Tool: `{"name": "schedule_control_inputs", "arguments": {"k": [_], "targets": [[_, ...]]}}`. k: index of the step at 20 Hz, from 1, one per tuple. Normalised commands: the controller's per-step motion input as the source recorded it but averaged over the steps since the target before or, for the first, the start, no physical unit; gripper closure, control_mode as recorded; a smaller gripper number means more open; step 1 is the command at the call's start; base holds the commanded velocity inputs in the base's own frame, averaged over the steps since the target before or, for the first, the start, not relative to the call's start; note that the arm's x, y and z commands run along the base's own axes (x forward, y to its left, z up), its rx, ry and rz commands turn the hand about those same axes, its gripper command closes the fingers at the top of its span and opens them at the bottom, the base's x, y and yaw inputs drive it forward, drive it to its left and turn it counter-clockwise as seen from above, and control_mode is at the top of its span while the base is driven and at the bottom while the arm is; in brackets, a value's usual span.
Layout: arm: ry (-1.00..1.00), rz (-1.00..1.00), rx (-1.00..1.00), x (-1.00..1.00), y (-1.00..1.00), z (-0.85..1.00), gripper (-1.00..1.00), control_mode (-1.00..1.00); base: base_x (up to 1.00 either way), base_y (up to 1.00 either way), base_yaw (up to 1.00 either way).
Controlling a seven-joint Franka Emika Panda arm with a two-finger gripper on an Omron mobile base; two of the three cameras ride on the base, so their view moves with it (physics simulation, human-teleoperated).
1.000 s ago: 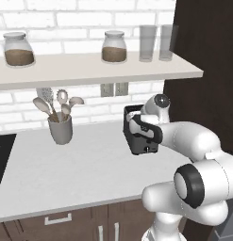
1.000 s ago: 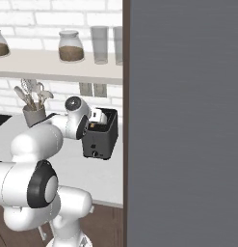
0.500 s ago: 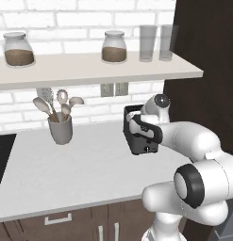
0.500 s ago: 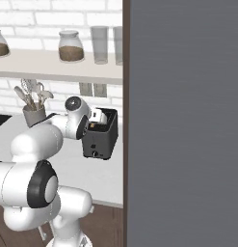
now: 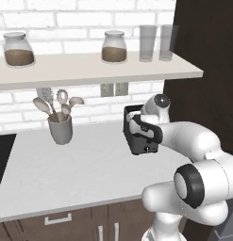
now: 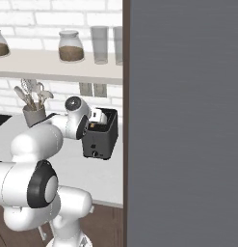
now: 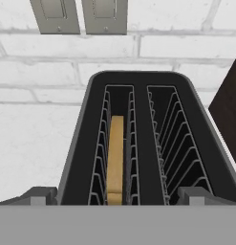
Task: Start the toaster. Once the lever pops up, take the bread to the plate on the dining counter.
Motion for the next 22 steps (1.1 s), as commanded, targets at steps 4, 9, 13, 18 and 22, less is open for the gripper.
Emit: {"name": "schedule_control_inputs", "arguments": {"k": [4, 9, 13, 18, 22], "targets": [[0.0, 0.0, 0.0, 0.0, 0.0, 0.0, -1.0, -1.0, 0.0, 0.0, 0.0], [0.0, 0.0, 0.0, 0.0, 0.0, 0.0, -1.0, -1.0, 0.0, 0.0, 0.0], [0.0, 0.0, 0.0, 0.0, 0.0, 0.0, -1.0, -1.0, 0.0, 0.0, 0.0], [0.0, 0.0, 0.0, 0.0, 0.0, 0.0, -1.0, -1.0, 0.0, 0.0, 0.0], [0.0, 0.0, 0.0, 0.0, 0.0, 0.0, -1.0, -1.0, 0.0, 0.0, 0.0]]}}
